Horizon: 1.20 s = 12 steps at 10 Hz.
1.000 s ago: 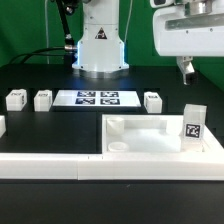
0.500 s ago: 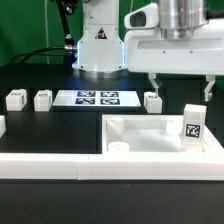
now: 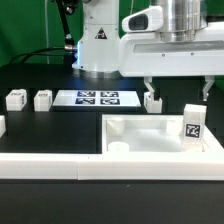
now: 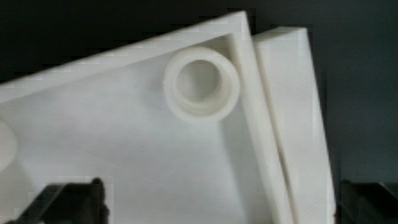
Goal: Assemble square table
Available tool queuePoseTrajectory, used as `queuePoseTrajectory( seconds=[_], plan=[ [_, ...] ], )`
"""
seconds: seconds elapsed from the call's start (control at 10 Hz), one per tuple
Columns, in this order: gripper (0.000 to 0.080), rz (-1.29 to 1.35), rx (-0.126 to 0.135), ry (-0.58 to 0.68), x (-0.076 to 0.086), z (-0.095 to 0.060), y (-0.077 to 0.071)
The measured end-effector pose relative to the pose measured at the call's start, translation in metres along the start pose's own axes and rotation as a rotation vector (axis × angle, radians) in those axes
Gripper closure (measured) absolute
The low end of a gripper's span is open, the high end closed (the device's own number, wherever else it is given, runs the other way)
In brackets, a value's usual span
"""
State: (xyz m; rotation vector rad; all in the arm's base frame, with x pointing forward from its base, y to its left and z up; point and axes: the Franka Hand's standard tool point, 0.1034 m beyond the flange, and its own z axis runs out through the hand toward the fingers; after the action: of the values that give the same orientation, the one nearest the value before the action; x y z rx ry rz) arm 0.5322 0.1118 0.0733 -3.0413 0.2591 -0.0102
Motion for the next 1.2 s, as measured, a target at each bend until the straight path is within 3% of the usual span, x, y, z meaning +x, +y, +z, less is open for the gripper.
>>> queuePoseTrajectory(
  seconds=[0.1,0.3,0.8,0.9,1.1,1.2],
  plan=[
    [0.0151,-0.088,-0.011,-0.062,-0.022,0.004,0.004],
    [0.0151,-0.234,-0.066,-0.099,-0.066,0.020,0.000],
    [0.0151,-0.326,-0.075,-0.130,-0.074,0.024,0.005],
    [0.0151,-0.255,-0.092,-0.184,-0.083,0.030,0.015],
    [0.0151,-0.148,-0.149,-0.503,-0.126,0.030,0.030],
    [0.0151,-0.118,-0.158,-0.624,-0.136,0.033,0.033]
  ],
)
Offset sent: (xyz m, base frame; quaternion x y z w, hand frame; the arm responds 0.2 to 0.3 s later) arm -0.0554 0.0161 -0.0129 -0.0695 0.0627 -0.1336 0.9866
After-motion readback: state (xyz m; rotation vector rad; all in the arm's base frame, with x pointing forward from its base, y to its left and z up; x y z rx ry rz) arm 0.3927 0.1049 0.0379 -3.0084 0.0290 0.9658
